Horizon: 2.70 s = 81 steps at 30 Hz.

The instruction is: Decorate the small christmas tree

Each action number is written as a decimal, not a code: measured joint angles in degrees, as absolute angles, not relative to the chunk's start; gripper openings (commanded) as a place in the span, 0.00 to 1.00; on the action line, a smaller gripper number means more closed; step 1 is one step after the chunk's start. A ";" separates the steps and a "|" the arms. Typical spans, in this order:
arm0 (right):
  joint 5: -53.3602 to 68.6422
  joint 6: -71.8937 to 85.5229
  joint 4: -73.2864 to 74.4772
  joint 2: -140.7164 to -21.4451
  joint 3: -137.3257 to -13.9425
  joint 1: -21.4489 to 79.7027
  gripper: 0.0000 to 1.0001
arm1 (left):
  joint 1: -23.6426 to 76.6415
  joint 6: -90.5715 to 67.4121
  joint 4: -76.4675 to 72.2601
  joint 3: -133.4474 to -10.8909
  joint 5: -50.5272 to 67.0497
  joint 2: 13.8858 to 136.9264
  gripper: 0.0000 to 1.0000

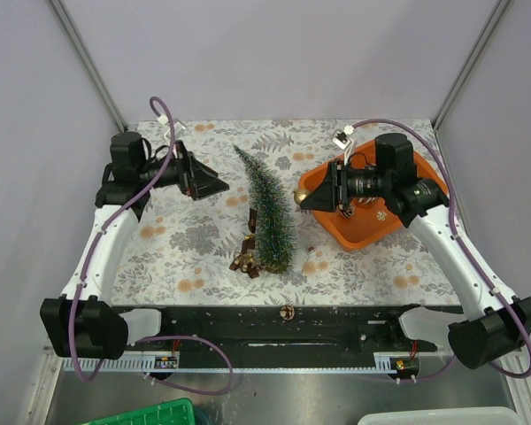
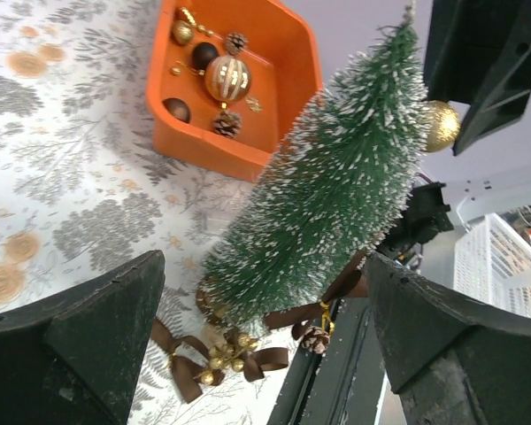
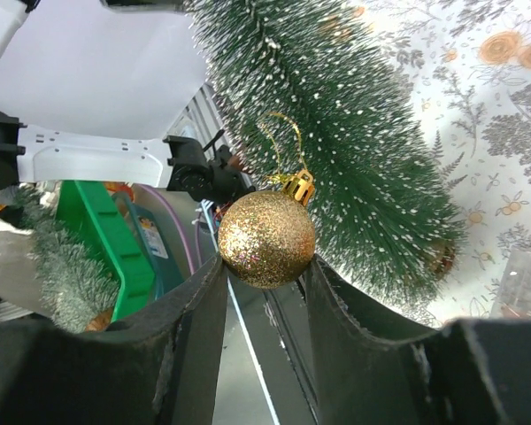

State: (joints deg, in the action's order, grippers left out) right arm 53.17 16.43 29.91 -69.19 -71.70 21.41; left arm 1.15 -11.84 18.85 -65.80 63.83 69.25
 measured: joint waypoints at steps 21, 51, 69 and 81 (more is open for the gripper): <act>47.70 14.35 32.64 -70.13 -78.48 21.76 0.23 | 10.57 -17.61 8.16 -64.01 63.20 73.93 0.69; 47.35 11.07 36.64 -73.58 -79.96 28.14 0.20 | 11.57 -17.82 7.35 -64.01 62.24 74.48 0.58; 46.11 8.88 39.11 -78.19 -86.00 29.08 0.19 | 11.75 -17.80 7.40 -64.01 62.35 74.48 0.59; 46.09 6.85 43.31 -78.08 -88.97 29.10 0.18 | 12.34 -17.80 7.40 -64.01 62.37 74.48 0.57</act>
State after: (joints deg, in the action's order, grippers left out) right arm 46.09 6.85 43.31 -78.08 -88.97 29.10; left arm 12.34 -17.80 7.40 -64.01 62.37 74.48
